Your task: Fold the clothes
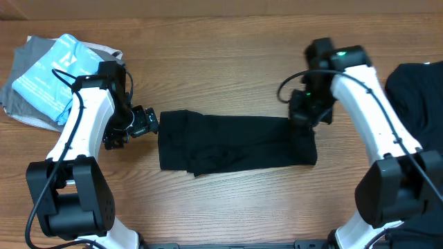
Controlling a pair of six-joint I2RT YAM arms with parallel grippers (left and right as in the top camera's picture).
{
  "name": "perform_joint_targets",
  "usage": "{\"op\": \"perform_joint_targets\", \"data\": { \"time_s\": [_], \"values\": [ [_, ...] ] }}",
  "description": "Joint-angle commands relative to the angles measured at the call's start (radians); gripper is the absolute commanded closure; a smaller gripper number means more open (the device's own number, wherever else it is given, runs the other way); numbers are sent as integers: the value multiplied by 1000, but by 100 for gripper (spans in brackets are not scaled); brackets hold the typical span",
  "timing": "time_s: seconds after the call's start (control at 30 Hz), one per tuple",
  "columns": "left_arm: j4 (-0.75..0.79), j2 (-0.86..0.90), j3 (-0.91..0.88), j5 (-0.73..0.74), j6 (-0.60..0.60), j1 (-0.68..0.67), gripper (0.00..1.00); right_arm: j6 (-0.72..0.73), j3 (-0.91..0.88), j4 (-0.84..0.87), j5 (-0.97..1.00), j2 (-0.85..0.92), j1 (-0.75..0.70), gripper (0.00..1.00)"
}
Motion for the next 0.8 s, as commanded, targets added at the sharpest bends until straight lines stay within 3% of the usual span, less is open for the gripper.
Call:
{"op": "perform_joint_targets", "data": {
  "time_s": [0.0, 0.4, 0.63, 0.67, 0.7, 0.77],
  "values": [
    [1, -26, 17, -6, 1, 0, 0, 64, -51, 38, -6, -23, 61, 94],
    [1, -26, 17, -6, 1, 0, 0, 98, -218, 342, -32, -23, 213, 89],
    [1, -26, 17, -7, 1, 0, 0, 100, -218, 383, -32, -23, 215, 69],
    [1, -26, 17, -7, 1, 0, 0, 99, -218, 383, -32, -23, 215, 63],
    [1, -26, 17, -7, 1, 0, 0, 94, -218, 383, -33, -23, 215, 50],
    [1, -26, 17, -6, 1, 0, 0, 65, -213, 387, -47, -23, 214, 41]
  ]
}}
